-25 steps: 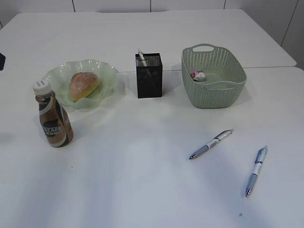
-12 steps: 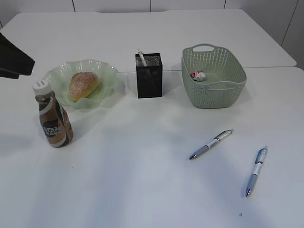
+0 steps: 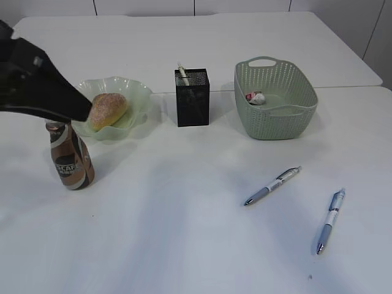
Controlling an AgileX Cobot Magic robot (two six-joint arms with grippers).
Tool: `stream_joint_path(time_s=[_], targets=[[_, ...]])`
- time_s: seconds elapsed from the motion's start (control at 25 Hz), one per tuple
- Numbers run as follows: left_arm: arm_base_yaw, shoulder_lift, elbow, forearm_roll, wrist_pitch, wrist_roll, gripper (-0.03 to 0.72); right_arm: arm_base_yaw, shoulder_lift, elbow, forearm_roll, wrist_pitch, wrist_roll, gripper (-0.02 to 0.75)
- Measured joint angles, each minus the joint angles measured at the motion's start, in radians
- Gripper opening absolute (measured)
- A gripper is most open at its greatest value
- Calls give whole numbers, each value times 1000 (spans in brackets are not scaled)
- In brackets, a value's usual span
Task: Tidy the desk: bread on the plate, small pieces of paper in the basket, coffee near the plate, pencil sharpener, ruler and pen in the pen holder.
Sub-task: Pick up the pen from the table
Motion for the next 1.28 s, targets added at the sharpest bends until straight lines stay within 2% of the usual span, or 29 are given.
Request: stream_joint_path(time_s=[0.6, 0.8, 0.88, 1.0, 1.04, 1.12, 1.28], targets=[[-165, 153, 0, -3, -99, 36, 243, -12, 0, 13, -20, 0, -14, 317], [-176, 172, 0, -3, -124, 44, 243, -14, 0, 21, 61, 0, -26, 317], [-176, 179, 0, -3, -128, 46, 243, -14, 0, 73, 121, 0, -30, 317], [-176, 179, 0, -3, -130, 48, 243, -14, 0, 96, 126, 0, -32, 317], [-176, 179, 0, -3, -133, 50, 243, -14, 0, 195, 132, -2, -32, 317], [-176, 179, 0, -3, -136, 50, 243, -14, 0, 276, 136, -4, -32, 317], [-176, 179, 0, -5, -147, 50, 243, -14, 0, 332, 136, -6, -34, 317]])
